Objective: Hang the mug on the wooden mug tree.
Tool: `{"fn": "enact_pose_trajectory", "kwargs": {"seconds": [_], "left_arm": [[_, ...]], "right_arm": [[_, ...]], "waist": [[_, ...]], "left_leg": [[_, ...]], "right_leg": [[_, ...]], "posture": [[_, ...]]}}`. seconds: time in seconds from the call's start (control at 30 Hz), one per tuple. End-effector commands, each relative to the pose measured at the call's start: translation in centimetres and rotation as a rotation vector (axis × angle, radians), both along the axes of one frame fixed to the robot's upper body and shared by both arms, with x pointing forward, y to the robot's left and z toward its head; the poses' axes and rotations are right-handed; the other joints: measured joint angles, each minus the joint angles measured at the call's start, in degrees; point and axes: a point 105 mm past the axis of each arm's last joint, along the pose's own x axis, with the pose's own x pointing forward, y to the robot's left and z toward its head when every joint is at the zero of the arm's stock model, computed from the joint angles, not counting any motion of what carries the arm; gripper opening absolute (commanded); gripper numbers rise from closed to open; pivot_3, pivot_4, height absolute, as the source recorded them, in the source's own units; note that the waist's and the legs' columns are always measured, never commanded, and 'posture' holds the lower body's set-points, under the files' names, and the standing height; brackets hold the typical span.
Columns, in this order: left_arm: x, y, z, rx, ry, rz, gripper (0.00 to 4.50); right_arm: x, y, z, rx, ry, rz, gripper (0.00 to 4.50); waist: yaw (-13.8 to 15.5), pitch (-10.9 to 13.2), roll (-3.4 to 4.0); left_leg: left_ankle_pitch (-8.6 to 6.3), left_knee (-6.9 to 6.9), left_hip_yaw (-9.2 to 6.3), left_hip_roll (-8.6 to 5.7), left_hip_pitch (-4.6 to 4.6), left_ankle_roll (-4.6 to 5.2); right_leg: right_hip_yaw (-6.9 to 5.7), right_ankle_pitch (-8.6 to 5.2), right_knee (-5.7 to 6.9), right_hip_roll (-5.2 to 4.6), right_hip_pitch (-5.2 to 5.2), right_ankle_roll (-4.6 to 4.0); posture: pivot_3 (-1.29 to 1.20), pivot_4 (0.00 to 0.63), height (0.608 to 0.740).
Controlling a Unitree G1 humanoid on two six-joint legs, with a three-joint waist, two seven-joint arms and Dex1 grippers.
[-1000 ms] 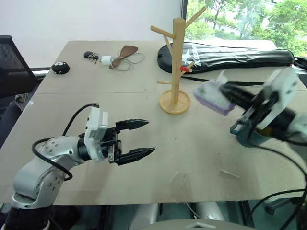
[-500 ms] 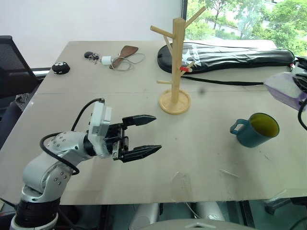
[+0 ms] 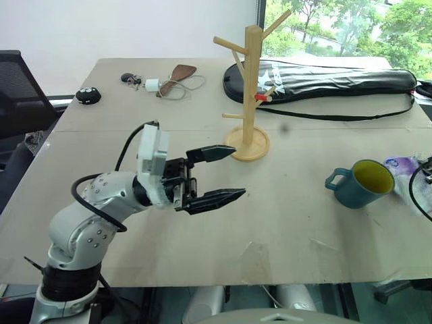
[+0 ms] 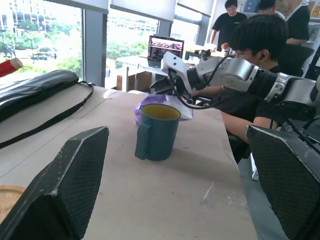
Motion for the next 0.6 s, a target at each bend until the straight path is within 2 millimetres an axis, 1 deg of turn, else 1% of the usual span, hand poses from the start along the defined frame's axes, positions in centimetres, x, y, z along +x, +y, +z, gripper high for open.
{"fn": "enact_pose_trajectory", "kwargs": {"seconds": [0.03,0.07,0.13,0.2,0.23,0.27,0.3,0.33,0.37,0.4,0.43,0.47,0.53,0.6], "left_arm": [[0.0,-0.1,0.3,0.000,-0.024,0.002,4.50],[0.1,0.0,0.2,0.002,-0.019,0.008,4.50],[0.2,0.1,0.0,0.004,-0.014,0.017,4.50],[0.4,0.3,-0.2,0.014,-0.005,0.023,4.50],[0.5,0.5,-0.3,0.017,-0.002,0.027,4.50],[0.6,0.6,-0.3,0.020,0.000,0.032,4.50],[0.7,0.7,-0.2,0.021,0.000,0.035,4.50],[0.8,0.7,-0.2,0.024,0.000,0.037,4.50],[0.9,0.8,-0.1,0.025,0.000,0.037,4.50],[0.9,0.8,-0.1,0.028,0.000,0.037,4.50],[1.0,0.8,-0.2,0.033,0.000,0.035,4.50],[1.0,0.7,-0.2,0.037,-0.001,0.032,4.50],[1.1,0.5,-0.2,0.043,0.002,0.023,4.50],[1.1,0.4,-0.2,0.047,0.003,0.015,4.50]], "right_arm": [[-1.8,2.0,4.4,0.078,-0.117,0.072,3.60],[-2.8,3.0,4.9,0.140,-0.116,0.104,4.04],[-4.1,4.2,5.4,0.201,-0.106,0.136,4.04],[-5.8,5.0,5.9,0.308,-0.116,0.148,4.04],[-6.8,5.7,5.9,0.378,-0.105,0.171,4.04],[-8.1,6.9,5.3,0.472,-0.055,0.219,4.04],[-9.5,8.7,4.4,0.546,0.015,0.289,4.04],[-11.1,10.9,3.3,0.620,0.104,0.373,4.04],[-12.3,12.8,2.4,0.677,0.166,0.429,4.04],[-12.9,14.4,1.8,0.722,0.193,0.459,4.04],[-13.0,15.8,1.2,0.751,0.192,0.475,4.04],[-12.6,17.2,0.6,0.763,0.176,0.477,4.04],[-11.2,19.2,-0.5,0.776,0.129,0.441,4.04],[-9.3,19.8,-1.6,0.756,0.071,0.335,4.04]], "waist": [[0.00,0.00,0.00],[-0.03,0.00,0.00],[-0.07,0.00,0.00],[-0.07,0.01,-0.02],[-0.05,0.01,-0.02],[0.00,0.01,-0.02],[0.27,0.01,-0.03],[0.60,0.01,-0.03],[1.02,0.02,-0.03],[1.05,0.01,-0.02],[1.06,0.01,-0.02],[0.84,0.02,-0.02],[-0.32,-0.03,-0.28],[-0.61,-0.03,-0.27]], "left_leg": [[0.00,-0.01,-0.02,0.00,-0.02,0.00],[0.00,-0.01,-0.03,0.02,-0.01,0.00],[0.00,-0.03,-0.07,0.03,-0.03,0.00],[0.00,-0.01,-0.07,0.03,-0.02,0.01],[-0.01,0.01,-0.09,0.03,0.02,0.01],[-0.01,0.01,-0.09,0.03,0.06,0.02],[-0.02,0.01,-0.10,0.02,0.06,0.03],[-0.03,-0.01,-0.15,0.02,0.05,0.05],[-0.06,-0.05,-0.21,0.04,0.05,0.09],[-0.06,-0.12,-0.22,0.06,0.02,0.10],[-0.07,-0.12,-0.22,0.10,0.04,0.11],[-0.07,-0.12,-0.19,0.12,0.04,0.11],[-0.07,-0.03,-0.05,0.12,0.17,0.12],[-0.10,0.02,0.06,0.09,0.31,0.16]], "right_leg": [[-0.01,0.00,0.00,0.00,0.00,0.00],[-0.02,0.00,0.00,0.02,0.00,0.00],[-0.05,0.00,-0.02,0.03,0.01,0.00],[-0.05,0.00,-0.02,0.04,0.03,0.00],[-0.08,0.00,-0.02,0.04,0.12,0.00],[-0.08,0.00,-0.03,0.04,0.17,0.00],[-0.09,0.00,-0.04,0.04,0.18,0.00],[-0.14,0.00,-0.05,0.04,0.20,0.00],[-0.21,-0.01,-0.10,0.08,0.21,-0.01],[-0.22,-0.01,-0.15,0.09,0.18,-0.02],[-0.22,-0.01,-0.14,0.12,0.19,-0.01],[-0.18,-0.01,-0.13,0.12,0.19,-0.01],[-0.04,0.00,-0.04,0.10,0.24,0.00],[0.07,0.01,0.00,0.11,0.26,0.01]], "posture": [[0.00,0.150,0.738],[0.00,0.150,0.738],[0.00,0.150,0.738],[0.00,0.150,0.738],[0.00,0.150,0.738],[0.00,0.150,0.738],[0.00,0.150,0.738],[0.00,0.150,0.738],[0.00,0.150,0.738],[0.00,0.150,0.738],[0.00,0.150,0.738],[0.00,0.150,0.738],[0.00,0.150,0.738],[0.00,0.150,0.738]]}}
